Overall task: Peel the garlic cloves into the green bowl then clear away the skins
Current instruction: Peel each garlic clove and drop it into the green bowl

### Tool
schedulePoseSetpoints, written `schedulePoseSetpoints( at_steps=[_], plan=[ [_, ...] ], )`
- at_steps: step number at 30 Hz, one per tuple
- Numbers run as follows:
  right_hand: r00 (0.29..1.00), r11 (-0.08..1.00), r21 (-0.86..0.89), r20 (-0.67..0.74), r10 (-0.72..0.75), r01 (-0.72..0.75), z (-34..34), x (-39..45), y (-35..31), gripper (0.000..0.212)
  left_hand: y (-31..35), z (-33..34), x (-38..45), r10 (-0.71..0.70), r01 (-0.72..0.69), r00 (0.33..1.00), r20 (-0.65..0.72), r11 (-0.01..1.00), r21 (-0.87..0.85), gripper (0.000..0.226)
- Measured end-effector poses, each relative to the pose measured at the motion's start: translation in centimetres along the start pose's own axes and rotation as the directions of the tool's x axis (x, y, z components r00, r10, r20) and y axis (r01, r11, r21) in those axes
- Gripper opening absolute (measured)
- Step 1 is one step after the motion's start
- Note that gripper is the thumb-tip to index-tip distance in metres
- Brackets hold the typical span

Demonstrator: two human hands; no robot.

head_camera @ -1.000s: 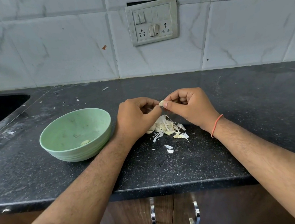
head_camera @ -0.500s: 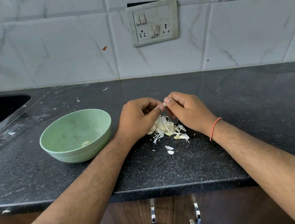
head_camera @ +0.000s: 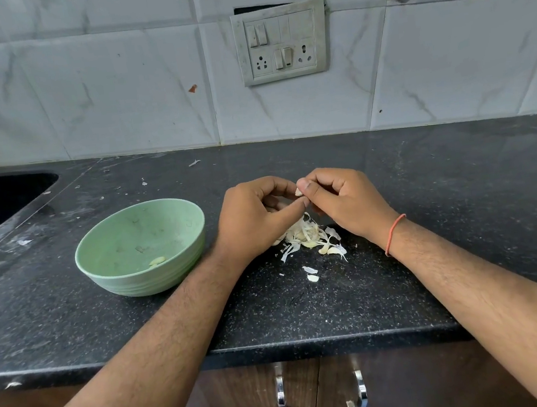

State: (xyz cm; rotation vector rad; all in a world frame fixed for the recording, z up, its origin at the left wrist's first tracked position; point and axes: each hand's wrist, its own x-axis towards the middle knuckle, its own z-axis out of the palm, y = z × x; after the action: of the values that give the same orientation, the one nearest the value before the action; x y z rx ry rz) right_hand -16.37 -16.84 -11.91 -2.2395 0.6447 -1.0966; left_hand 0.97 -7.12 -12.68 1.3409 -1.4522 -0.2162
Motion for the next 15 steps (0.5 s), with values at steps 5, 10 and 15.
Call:
schedulePoseSetpoints(
  at_steps=[5,10,15],
  plan=[
    [0.997,0.997,0.043,0.043,0.061,-0.063,0.2,-0.1,-0.1,0.027,-0.1,0.1,0.0,0.117,-0.125,0.992,0.047,0.969,0.214,0.014],
    [0.999,0.998,0.049,0.029,0.045,-0.046,0.2,-0.1,-0.5,0.03,0.8,0.2,-0.2,0.189,-0.242,0.968,0.164,0.872,0.426,0.021],
    [0.997,0.991,0.12,0.057,0.057,-0.064,-0.1,-0.3,-1.1,0.031,1.1,0.1,-0.4,0.223,-0.278,0.958,0.181,0.876,0.395,0.026]
  ],
)
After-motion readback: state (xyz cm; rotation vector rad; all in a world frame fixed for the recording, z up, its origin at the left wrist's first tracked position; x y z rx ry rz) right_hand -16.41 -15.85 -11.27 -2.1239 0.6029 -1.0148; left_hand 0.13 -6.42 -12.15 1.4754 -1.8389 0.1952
